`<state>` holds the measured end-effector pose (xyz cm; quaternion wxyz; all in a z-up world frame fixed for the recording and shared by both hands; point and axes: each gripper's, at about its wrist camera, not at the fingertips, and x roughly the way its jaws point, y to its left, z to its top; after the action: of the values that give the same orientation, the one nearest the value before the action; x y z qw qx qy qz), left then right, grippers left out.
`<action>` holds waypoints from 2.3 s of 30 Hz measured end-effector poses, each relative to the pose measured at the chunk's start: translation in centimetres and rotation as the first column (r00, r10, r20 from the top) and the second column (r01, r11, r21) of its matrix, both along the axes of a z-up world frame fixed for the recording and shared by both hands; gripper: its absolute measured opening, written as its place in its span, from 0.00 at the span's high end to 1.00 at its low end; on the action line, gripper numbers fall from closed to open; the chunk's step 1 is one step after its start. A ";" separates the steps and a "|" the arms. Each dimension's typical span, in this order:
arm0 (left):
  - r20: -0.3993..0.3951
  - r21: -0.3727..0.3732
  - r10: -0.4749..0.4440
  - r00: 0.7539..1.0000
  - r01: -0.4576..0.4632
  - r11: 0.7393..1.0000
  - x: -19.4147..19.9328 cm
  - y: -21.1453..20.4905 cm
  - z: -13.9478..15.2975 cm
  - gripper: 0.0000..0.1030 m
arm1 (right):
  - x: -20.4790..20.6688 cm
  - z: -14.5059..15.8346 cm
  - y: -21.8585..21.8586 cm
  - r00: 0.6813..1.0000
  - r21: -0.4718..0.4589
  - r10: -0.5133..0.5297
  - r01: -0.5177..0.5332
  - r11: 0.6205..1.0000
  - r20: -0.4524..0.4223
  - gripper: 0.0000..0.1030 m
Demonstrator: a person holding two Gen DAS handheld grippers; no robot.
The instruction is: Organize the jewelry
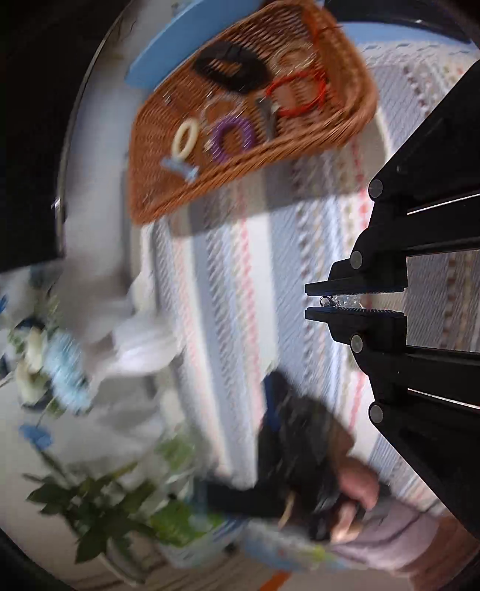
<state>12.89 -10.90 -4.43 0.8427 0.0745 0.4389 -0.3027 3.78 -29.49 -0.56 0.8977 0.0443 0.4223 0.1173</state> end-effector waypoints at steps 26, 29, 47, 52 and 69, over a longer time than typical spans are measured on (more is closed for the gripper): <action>0.013 -0.001 -0.038 0.999 0.038 0.999 -0.1 -0.2 -0.1 0.92 | -1.9 -4.4 4.4 0.979 -0.230 0.182 -0.198 0.953 -0.090 0.73; 0.034 -0.004 -0.064 0.997 0.064 0.998 -0.6 -0.4 0.2 0.92 | -2.0 -4.2 4.7 0.978 -0.237 0.185 -0.203 0.950 -0.095 0.90; 0.176 -0.101 -0.090 0.980 0.109 0.989 -1.0 -4.5 10.2 0.92 | -4.0 8.8 -6.2 0.983 -0.002 -0.008 0.008 1.000 0.183 0.90; 0.209 -0.124 -0.143 0.968 0.171 0.977 2.0 -10.5 13.1 0.92 | -0.6 11.2 -11.2 0.964 0.071 -0.143 0.131 0.989 0.223 0.90; 0.094 -0.098 -0.169 0.981 0.178 0.979 12.7 -22.1 7.6 0.92 | 17.7 5.1 -18.5 0.948 0.082 -0.316 0.313 0.946 0.026 0.90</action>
<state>25.64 -32.95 3.17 0.8339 0.0803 0.3777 -0.3944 21.50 -48.03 4.54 0.9107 0.1431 0.3875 -0.0103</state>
